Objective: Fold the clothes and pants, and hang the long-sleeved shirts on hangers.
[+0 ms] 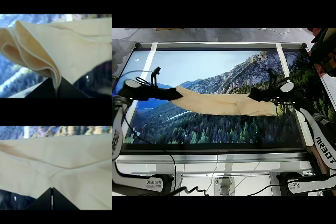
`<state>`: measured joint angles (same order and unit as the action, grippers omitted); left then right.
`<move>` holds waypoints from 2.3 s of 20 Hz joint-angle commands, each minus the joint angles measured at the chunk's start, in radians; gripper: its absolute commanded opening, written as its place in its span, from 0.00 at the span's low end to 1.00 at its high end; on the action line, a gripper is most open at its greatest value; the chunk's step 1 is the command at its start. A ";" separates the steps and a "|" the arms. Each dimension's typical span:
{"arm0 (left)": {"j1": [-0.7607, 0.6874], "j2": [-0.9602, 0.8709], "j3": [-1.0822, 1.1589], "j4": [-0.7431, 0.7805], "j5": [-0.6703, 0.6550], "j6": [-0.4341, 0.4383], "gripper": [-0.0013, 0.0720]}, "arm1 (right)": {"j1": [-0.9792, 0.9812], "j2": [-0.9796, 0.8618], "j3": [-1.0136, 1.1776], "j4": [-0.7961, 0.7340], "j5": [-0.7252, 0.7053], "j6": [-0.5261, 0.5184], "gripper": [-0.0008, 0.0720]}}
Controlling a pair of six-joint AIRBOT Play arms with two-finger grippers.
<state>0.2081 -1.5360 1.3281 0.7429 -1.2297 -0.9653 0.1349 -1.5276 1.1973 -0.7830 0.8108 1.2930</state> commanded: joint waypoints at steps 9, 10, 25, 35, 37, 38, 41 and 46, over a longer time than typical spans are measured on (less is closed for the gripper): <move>-0.001 0.410 0.023 0.013 -0.256 -0.109 0.03 | 0.560 -0.118 0.091 0.036 -0.229 0.192 0.03; -0.001 0.413 0.023 0.013 -0.256 -0.109 0.03 | 0.608 -0.151 0.132 0.046 -0.229 0.192 0.03; -0.385 0.148 0.019 -0.277 0.179 -0.165 0.03 | 0.239 -0.111 0.255 -0.231 0.098 0.191 0.03; -0.934 -0.180 0.022 -0.512 0.882 -0.165 0.71 | -0.201 -0.018 0.254 -0.317 0.238 0.187 0.03; -0.923 -0.177 0.024 -0.512 0.879 -0.154 0.98 | -0.233 -0.019 0.251 -0.409 0.236 0.160 0.03; -0.909 -0.170 0.024 -0.512 0.878 -0.154 0.98 | -0.246 -0.025 0.249 -0.468 0.234 0.126 0.03; -0.845 -0.127 0.024 -0.507 0.830 -0.153 0.98 | -0.304 -0.066 0.237 -0.520 0.240 0.097 0.03; -0.730 -0.060 0.024 -0.505 0.677 -0.081 0.98 | -0.404 -0.240 0.217 0.016 0.489 -0.298 0.07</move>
<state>-0.5758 -1.6268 1.3514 0.2386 -0.4694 -1.0782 -0.2192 -1.6829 1.4212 -1.0527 1.1561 1.1988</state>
